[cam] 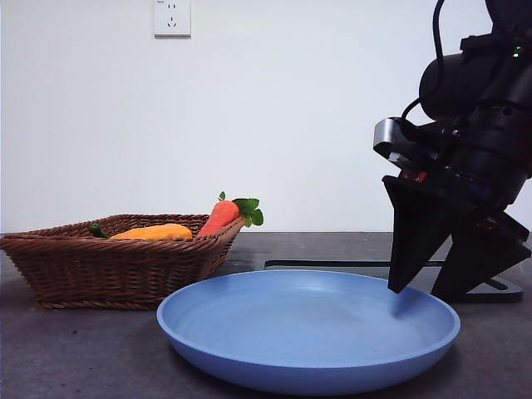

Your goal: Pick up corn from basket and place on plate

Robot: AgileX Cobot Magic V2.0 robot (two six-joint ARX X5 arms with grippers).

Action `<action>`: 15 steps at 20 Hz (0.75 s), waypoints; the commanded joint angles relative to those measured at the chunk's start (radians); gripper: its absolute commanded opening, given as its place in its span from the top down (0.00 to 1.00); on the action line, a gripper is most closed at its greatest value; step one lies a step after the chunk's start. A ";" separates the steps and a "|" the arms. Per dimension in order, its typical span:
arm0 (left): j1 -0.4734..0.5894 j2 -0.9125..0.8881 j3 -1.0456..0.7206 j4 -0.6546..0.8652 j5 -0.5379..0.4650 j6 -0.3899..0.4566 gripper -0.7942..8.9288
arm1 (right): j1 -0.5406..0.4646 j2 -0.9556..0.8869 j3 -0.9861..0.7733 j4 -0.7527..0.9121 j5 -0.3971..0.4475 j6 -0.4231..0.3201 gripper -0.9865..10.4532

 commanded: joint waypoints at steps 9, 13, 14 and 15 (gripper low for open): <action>-0.006 0.025 0.018 0.019 0.007 -0.006 0.45 | 0.006 0.049 0.016 0.033 -0.002 0.035 0.91; -0.051 0.076 0.029 0.053 0.006 -0.005 0.45 | 0.003 0.047 0.016 0.029 -0.003 0.060 0.91; -0.066 0.095 0.029 0.078 0.005 -0.005 0.45 | 0.001 0.045 0.019 0.020 -0.006 0.062 0.91; -0.082 0.117 0.030 0.102 -0.002 -0.005 0.45 | -0.003 0.037 0.024 -0.002 -0.007 0.062 0.91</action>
